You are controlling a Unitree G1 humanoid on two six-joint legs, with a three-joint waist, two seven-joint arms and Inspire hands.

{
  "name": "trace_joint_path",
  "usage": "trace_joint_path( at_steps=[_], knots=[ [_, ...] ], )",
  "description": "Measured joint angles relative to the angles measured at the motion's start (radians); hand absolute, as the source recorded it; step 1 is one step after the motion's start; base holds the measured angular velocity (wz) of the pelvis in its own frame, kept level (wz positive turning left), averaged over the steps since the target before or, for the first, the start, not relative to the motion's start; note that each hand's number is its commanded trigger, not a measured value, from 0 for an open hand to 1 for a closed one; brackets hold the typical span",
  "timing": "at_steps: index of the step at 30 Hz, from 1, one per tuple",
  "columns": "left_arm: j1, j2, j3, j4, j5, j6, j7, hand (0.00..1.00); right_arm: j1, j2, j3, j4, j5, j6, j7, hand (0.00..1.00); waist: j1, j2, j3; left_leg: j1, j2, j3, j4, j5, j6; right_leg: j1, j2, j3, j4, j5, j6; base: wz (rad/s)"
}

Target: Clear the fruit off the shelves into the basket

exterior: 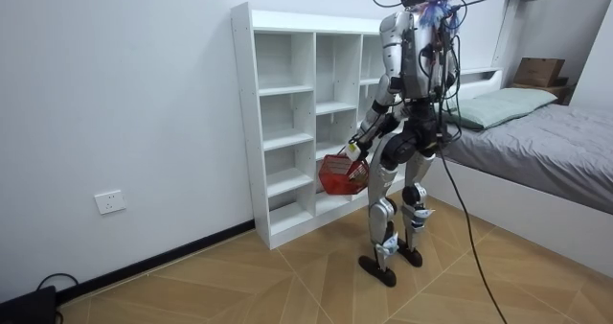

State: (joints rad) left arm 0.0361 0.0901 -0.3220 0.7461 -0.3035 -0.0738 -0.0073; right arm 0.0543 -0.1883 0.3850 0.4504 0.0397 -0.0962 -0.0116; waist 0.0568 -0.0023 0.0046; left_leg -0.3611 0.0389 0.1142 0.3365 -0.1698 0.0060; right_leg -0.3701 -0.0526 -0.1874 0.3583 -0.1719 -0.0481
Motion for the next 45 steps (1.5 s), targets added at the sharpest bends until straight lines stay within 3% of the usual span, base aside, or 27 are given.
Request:
trace_joint_path(
  at_steps=[20,45],
  knots=[
    [0.002,-0.001,-0.077,0.000,-0.019,-0.001,0.024,1.00,0.016,0.001,0.036,-0.019,-0.016,0.002,0.058,1.00,-0.022,-0.007,0.0055,-0.006,0.000,0.006,-0.006,0.000,0.000,0.001,0.002,-0.001,-0.014,-0.001,0.002,0.00],
    [-0.036,0.007,-0.084,-0.001,-0.019,-0.001,0.056,1.00,0.016,-0.006,0.062,-0.007,-0.015,0.013,0.059,1.00,-0.024,-0.004,0.0148,-0.034,0.000,0.007,0.003,0.000,0.000,-0.032,0.001,0.005,0.002,-0.006,0.001,0.00]
  ],
)
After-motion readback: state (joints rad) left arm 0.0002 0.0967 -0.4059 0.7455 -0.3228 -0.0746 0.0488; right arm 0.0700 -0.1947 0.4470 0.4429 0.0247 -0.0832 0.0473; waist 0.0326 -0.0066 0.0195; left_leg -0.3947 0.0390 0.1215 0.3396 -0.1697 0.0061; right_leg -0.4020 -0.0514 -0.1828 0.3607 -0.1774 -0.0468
